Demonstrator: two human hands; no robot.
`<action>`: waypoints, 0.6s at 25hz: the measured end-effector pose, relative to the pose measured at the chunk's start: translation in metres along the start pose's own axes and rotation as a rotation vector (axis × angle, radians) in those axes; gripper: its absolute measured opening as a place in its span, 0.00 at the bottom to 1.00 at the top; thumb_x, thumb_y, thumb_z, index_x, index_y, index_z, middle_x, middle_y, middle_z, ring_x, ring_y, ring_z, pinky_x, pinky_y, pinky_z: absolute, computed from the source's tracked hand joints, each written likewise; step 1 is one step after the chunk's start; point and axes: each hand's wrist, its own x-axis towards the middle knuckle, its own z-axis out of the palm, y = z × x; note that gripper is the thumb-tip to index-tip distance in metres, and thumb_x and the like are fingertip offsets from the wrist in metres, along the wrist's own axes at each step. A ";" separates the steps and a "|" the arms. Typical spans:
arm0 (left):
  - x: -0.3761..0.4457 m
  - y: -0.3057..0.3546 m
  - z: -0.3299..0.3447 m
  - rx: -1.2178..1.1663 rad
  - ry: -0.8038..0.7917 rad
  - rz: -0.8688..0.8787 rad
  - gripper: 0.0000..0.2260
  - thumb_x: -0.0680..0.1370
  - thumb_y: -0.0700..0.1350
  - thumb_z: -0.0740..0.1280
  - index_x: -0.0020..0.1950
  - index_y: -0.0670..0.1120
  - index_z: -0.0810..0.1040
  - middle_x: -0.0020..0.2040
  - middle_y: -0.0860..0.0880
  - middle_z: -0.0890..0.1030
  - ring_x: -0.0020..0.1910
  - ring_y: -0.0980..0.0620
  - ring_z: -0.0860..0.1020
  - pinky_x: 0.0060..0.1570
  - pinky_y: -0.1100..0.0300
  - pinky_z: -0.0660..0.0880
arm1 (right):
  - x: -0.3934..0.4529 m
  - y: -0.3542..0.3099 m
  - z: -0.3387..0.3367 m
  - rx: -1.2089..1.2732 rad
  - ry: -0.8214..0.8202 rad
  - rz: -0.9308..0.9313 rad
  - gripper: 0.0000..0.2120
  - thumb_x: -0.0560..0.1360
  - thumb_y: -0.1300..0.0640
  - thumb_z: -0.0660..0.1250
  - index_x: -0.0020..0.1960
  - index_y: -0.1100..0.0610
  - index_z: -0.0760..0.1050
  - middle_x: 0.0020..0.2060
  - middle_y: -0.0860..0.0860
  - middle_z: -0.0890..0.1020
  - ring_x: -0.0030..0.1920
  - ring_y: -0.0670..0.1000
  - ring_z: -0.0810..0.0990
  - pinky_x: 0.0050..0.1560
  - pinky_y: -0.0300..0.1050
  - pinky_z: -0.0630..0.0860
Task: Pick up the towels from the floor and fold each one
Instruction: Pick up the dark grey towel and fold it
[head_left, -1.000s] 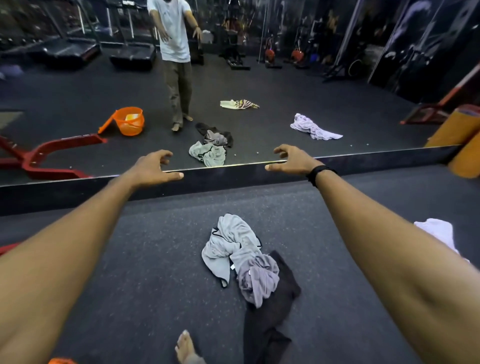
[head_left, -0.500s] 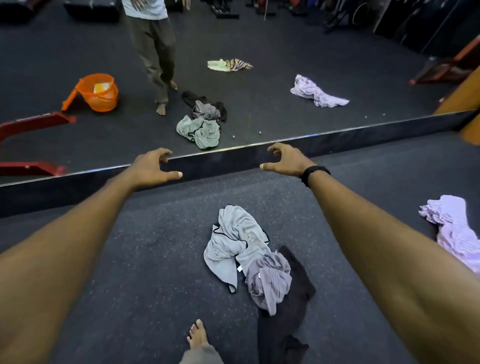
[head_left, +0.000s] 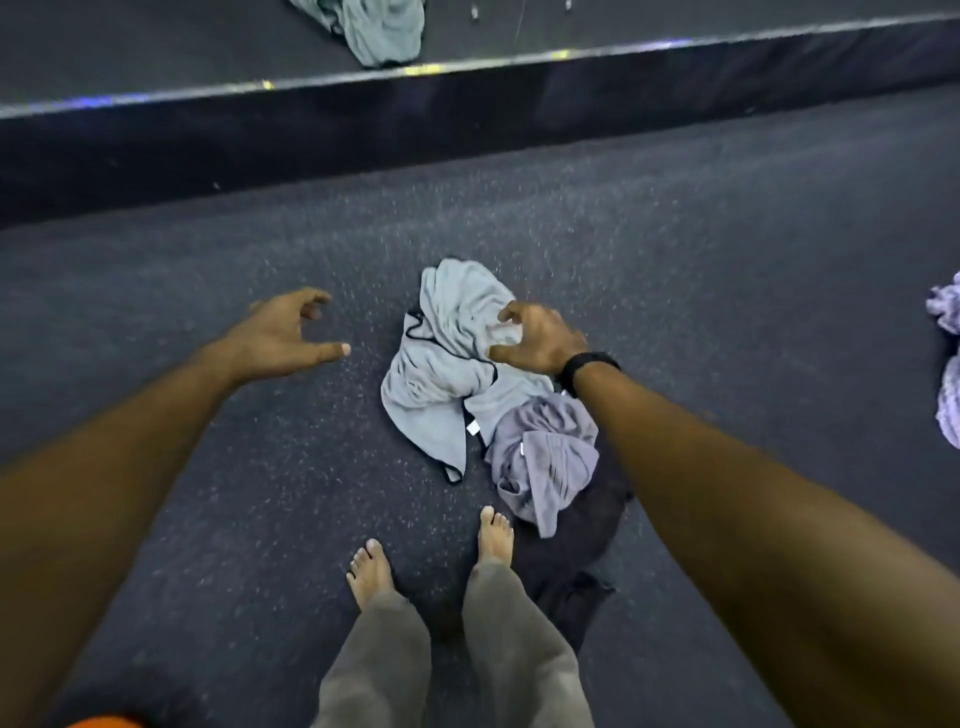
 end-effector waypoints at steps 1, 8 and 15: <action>0.021 -0.018 0.024 -0.016 -0.036 -0.014 0.33 0.71 0.49 0.74 0.73 0.42 0.65 0.67 0.41 0.72 0.66 0.44 0.71 0.67 0.49 0.68 | 0.019 0.017 0.030 -0.011 -0.024 0.004 0.27 0.71 0.48 0.73 0.66 0.57 0.71 0.65 0.56 0.74 0.64 0.58 0.73 0.62 0.49 0.71; 0.148 -0.150 0.192 -0.041 -0.149 -0.144 0.34 0.70 0.49 0.75 0.73 0.45 0.65 0.67 0.44 0.73 0.65 0.45 0.72 0.65 0.51 0.69 | 0.136 0.136 0.252 -0.090 -0.204 0.062 0.25 0.73 0.48 0.70 0.66 0.56 0.70 0.64 0.56 0.73 0.64 0.58 0.72 0.58 0.49 0.72; 0.212 -0.236 0.297 -0.095 -0.117 -0.200 0.29 0.70 0.49 0.76 0.69 0.48 0.70 0.62 0.47 0.76 0.61 0.48 0.74 0.59 0.55 0.71 | 0.196 0.198 0.402 -0.258 -0.265 0.162 0.28 0.73 0.46 0.68 0.68 0.57 0.66 0.66 0.56 0.70 0.63 0.59 0.73 0.55 0.50 0.73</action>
